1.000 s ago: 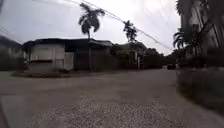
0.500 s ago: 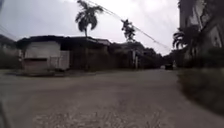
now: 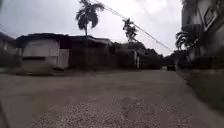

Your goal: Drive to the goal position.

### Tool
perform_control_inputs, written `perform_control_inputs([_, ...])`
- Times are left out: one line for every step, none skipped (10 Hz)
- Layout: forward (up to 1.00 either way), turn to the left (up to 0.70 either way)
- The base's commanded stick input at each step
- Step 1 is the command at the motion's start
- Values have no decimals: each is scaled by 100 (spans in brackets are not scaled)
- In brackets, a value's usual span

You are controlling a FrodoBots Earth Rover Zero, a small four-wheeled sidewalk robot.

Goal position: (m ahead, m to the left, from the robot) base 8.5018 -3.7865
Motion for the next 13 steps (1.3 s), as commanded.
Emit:
perform_control_inputs([70,0])
perform_control_inputs([70,-14])
perform_control_inputs([70,-27])
perform_control_inputs([70,-35])
perform_control_inputs([70,-35])
perform_control_inputs([70,-35])
perform_control_inputs([70,-35])
perform_control_inputs([70,-35])
perform_control_inputs([70,-15])
perform_control_inputs([70,0])
perform_control_inputs([70,0])
perform_control_inputs([70,-2])
perform_control_inputs([70,-11])
